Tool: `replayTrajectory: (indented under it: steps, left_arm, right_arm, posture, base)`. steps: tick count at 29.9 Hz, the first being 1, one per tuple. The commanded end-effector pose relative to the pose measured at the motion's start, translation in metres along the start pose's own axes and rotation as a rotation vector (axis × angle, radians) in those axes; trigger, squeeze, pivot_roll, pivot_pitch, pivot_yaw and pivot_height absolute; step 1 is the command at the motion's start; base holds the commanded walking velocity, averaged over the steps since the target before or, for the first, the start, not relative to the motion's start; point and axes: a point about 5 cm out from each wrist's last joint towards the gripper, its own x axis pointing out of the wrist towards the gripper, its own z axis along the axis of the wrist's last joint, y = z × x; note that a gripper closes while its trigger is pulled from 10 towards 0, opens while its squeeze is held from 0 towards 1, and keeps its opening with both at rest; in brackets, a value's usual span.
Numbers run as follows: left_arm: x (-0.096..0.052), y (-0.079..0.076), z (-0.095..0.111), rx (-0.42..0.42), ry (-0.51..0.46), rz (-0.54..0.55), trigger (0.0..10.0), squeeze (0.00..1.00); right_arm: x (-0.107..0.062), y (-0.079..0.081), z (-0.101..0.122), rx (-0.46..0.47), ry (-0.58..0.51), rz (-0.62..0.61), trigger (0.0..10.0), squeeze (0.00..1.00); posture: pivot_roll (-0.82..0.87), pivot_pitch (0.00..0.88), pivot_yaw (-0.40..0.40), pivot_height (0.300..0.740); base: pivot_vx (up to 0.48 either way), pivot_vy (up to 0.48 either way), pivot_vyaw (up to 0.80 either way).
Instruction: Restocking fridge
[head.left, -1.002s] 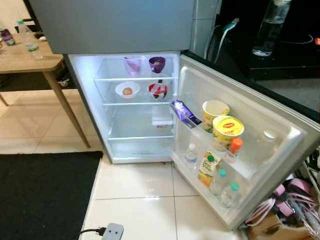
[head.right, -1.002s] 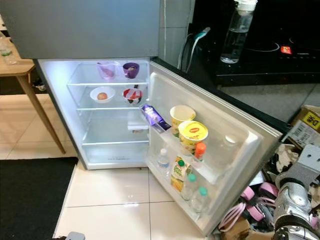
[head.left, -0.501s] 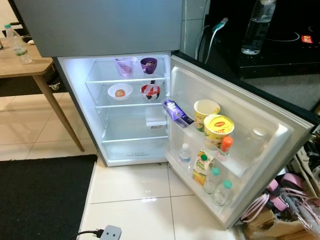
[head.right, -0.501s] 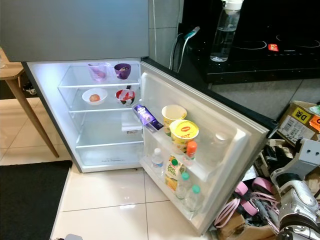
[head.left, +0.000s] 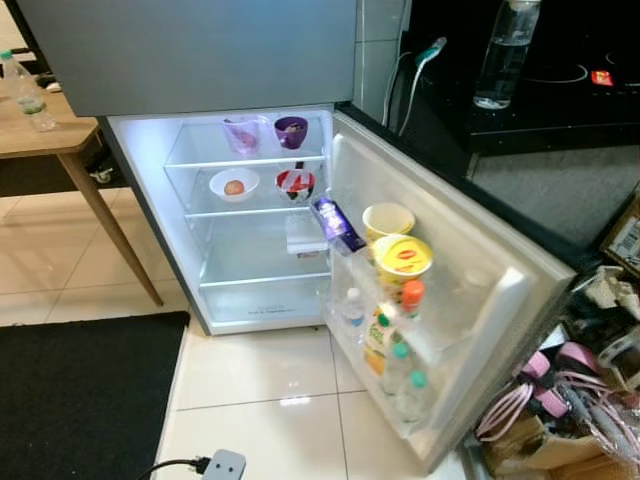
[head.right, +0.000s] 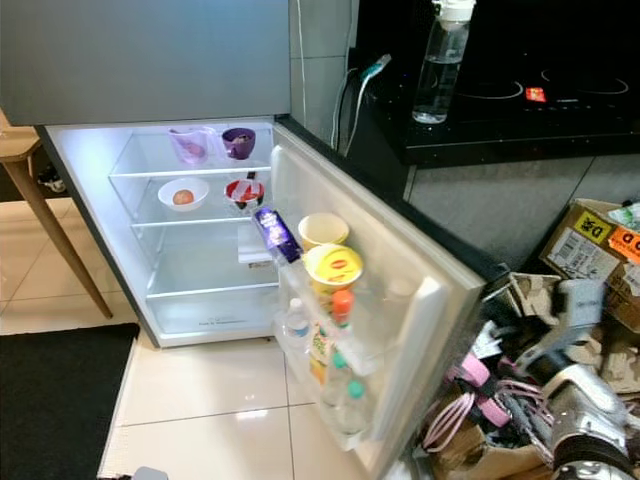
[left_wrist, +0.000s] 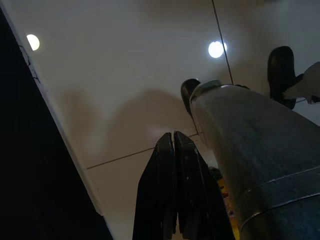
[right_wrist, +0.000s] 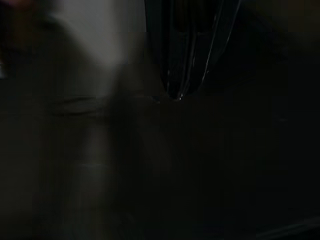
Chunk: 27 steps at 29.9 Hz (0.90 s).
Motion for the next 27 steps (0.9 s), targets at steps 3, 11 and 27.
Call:
replayTrajectory:
  steps: [3, 11, 27]
  left_arm:
    - [-0.001, -0.007, -0.016, 0.005, 0.062, -0.023, 10.0, 0.00]
    - [0.000, -0.011, -0.016, 0.006, 0.062, -0.040, 10.0, 0.00]
    - [0.002, -0.012, -0.007, -0.022, 0.034, -0.036, 10.0, 0.00]
  right_arm:
    - [0.001, 0.010, -0.010, 0.024, 0.056, 0.103, 9.4, 0.00]
    - [-0.035, 0.007, -0.053, 0.111, 0.284, -0.046, 10.0, 0.00]
    - [-0.064, 0.021, -0.118, 0.098, 0.618, -0.377, 10.0, 0.00]
  posture:
    - [-0.09, 0.000, 0.013, 0.740]
    - [-0.09, 0.000, 0.009, 0.740]
    - [-0.09, 0.000, 0.002, 0.740]
  base:
    - [0.000, 0.000, 0.00]
    - [0.000, 0.000, 0.00]
    - [0.000, 0.000, 0.00]
